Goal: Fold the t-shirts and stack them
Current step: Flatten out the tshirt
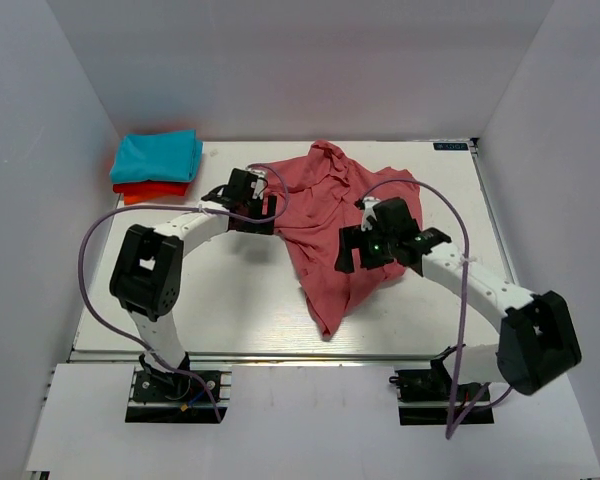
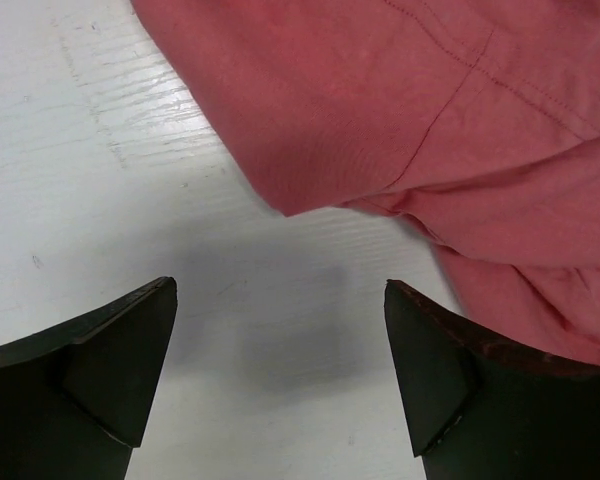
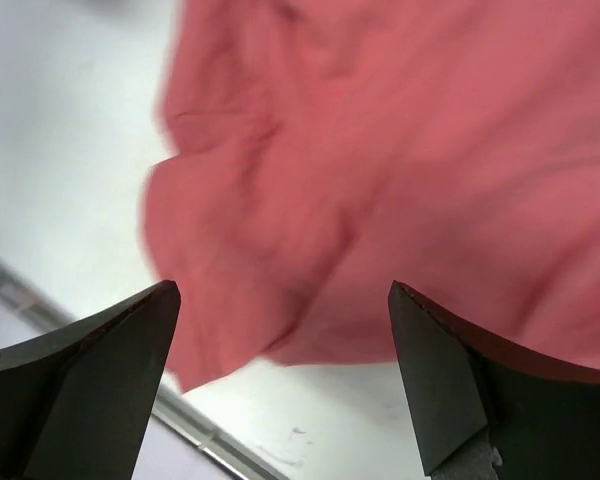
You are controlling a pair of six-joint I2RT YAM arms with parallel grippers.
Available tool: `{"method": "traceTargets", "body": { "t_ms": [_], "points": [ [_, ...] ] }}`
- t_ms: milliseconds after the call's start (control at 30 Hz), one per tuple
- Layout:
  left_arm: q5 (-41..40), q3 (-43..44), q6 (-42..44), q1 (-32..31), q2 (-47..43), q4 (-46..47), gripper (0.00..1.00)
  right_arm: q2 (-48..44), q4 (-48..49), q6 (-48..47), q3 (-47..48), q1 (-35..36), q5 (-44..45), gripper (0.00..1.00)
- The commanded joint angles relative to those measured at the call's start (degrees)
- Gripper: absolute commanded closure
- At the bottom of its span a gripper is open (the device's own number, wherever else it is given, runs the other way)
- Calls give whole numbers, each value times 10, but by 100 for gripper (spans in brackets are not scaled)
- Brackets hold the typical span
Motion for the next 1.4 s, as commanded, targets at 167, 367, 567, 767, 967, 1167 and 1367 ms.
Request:
{"method": "traceTargets", "body": {
  "t_ms": [167,367,567,767,967,1167,1367],
  "points": [
    [-11,37,24,-2,66,41,14,-79,-7,6,-60,71,-87,10],
    [-32,59,-13,-2,91,48,54,-62,-31,9,-58,135,-46,11],
    [-9,23,-32,5,56,94,100,-5,-34,18,-43,202,14,17],
    [2,18,-19,-1,16,107,100,78,-44,52,-13,262,117,18],
    [78,-40,-19,5,-68,138,100,119,-20,69,-1,290,144,37],
    [92,-66,-20,5,-143,129,100,126,-51,111,6,294,226,100],
    [88,-52,-47,5,-196,85,100,-14,-131,139,26,286,364,100]
  ]
}}
